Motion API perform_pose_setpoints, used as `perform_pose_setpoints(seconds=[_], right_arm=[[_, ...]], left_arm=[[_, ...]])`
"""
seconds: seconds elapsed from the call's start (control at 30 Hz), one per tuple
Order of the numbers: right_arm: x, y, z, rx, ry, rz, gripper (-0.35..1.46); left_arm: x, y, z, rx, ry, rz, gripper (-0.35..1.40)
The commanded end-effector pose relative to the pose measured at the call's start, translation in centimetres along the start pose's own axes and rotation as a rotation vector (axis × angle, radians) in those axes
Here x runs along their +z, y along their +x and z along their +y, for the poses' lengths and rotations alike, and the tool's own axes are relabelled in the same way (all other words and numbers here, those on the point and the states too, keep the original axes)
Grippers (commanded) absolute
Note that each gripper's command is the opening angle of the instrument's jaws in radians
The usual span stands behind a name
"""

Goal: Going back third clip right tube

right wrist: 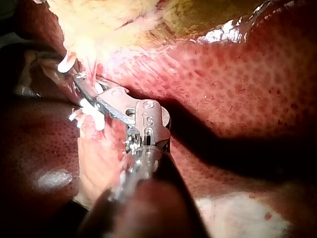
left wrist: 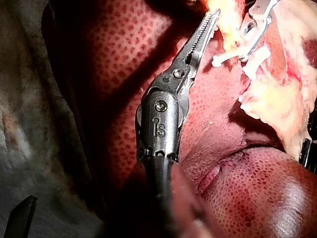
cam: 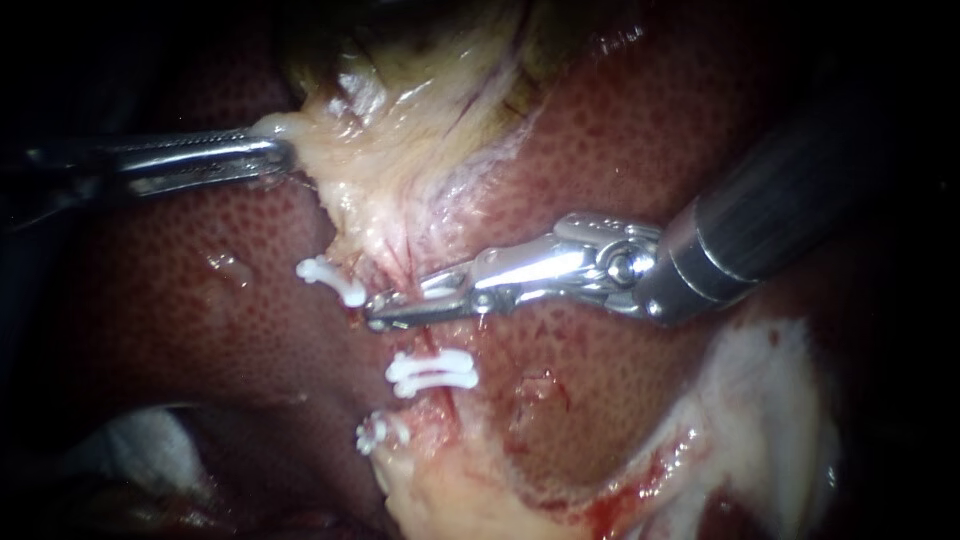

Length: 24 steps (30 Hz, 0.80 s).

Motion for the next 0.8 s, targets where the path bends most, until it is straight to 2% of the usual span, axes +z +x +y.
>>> perform_pose_setpoints(seconds=[0.03,0.73,0.8], right_arm=[[0.0,0.0,0.0,0.0,0.0,0.0,-0.35],[0.01,-0.02,-0.04,0.005,0.001,-0.001,-0.35],[0.02,-0.03,-0.05,-0.043,-0.005,-0.002,-0.13]], left_arm=[[0.0,0.0,0.0,0.0,-0.001,0.0,-0.35],[-0.01,0.0,0.0,0.0,-0.001,0.0,-0.35],[-0.01,0.0,0.0,0.0,-0.001,0.0,-0.35]])
